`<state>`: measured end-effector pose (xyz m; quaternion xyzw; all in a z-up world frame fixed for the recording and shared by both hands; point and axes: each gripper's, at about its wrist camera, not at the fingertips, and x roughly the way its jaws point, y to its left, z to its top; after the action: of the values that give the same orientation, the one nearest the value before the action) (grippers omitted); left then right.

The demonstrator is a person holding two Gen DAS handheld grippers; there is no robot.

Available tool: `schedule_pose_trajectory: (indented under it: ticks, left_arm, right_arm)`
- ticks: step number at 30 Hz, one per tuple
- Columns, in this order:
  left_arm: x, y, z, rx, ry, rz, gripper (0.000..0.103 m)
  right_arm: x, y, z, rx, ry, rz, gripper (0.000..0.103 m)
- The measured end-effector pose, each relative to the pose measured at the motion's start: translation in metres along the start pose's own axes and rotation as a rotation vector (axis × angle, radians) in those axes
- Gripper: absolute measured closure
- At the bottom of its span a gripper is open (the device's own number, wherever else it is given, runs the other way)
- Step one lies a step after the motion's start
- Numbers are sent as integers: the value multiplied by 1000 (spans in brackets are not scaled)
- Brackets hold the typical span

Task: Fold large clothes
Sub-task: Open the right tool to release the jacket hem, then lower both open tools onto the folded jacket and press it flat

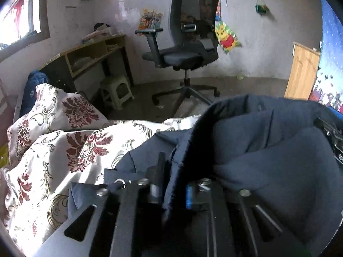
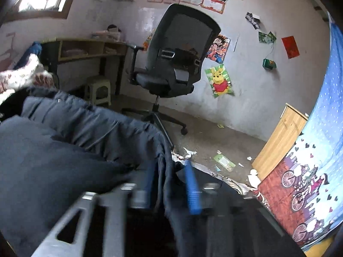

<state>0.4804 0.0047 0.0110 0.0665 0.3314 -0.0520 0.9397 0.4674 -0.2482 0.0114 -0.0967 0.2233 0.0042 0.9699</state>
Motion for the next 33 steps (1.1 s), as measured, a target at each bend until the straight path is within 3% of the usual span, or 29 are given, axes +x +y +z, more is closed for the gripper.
schedule_pose_trajectory:
  ticks: [1,3,5,8,12,14,17,25,29,33]
  left_arm:
    - [-9,3,0,-10,-41,9,44]
    - [-30,5,1,-32,-136,42,9]
    - [-51,6,2,-34,-220,17,8]
    - [-71,0,-5,35,-239,-24,8]
    - [-83,-13,-33,149,-199,-164,8]
    - [-77,-21,-47,195,-149,-193,8]
    - [-55,-29,-51,224,-83,-149,8]
    - [-10,-16,-16,46,-22,-90,6]
    - [-1,-11,-15,13,7,-85,5]
    - [10,-13,-17,23,40,-99,1]
  right_arm:
    - [-8,-5,1,22,-33,11,32]
    - [-20,-11,3,38,-51,20,30]
    - [-33,-15,2,37,-54,57,27]
    - [-56,-17,-5,35,-58,133,18]
    - [-77,-11,-22,11,-24,272,14]
    - [-75,-4,-31,3,25,321,14]
    - [-62,9,-35,-41,72,317,14]
    - [-4,3,-25,73,179,284,12]
    - [14,-13,-26,131,214,233,12]
    - [31,-23,-30,179,260,254,9]
